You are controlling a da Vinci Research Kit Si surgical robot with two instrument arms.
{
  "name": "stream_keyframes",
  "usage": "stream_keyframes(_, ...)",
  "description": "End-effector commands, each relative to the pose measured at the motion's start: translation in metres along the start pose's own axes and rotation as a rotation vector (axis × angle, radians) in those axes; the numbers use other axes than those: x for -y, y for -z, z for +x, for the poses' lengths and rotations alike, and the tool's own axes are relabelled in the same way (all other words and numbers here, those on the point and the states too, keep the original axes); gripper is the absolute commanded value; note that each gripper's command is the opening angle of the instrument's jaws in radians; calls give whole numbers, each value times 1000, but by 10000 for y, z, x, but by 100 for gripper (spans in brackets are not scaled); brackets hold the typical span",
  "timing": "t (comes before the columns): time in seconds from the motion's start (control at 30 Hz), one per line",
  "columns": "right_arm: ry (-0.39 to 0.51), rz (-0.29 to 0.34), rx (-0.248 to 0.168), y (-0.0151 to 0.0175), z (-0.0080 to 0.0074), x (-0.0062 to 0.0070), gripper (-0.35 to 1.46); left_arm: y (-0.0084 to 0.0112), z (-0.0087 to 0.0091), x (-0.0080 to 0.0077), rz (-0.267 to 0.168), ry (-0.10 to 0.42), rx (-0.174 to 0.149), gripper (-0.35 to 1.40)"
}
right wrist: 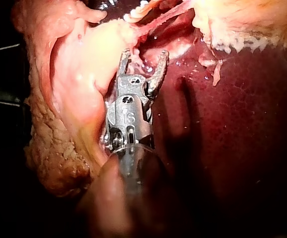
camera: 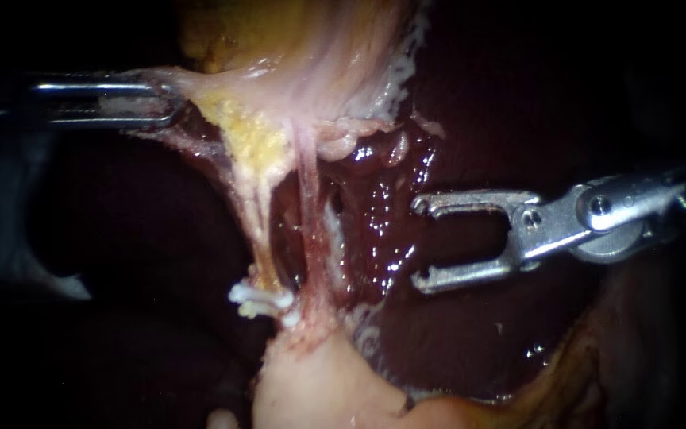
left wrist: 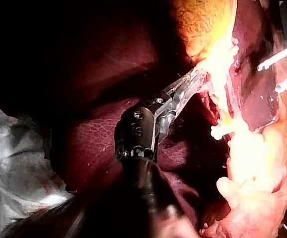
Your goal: Going back second clip left tube
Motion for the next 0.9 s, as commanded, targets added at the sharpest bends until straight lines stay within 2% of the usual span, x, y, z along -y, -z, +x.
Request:
stream_keyframes(0.03,6,0,0,0,0,0,50,-3,-1,1,4,2,-2,-35)
stream_keyframes(0.53,12,0,0,0,0,2,50,-51,-28,14,13,-48,-12,-35)
stream_keyframes(0.9,12,0,0,0,0,3,50,-51,-26,18,8,-49,-10,-35)
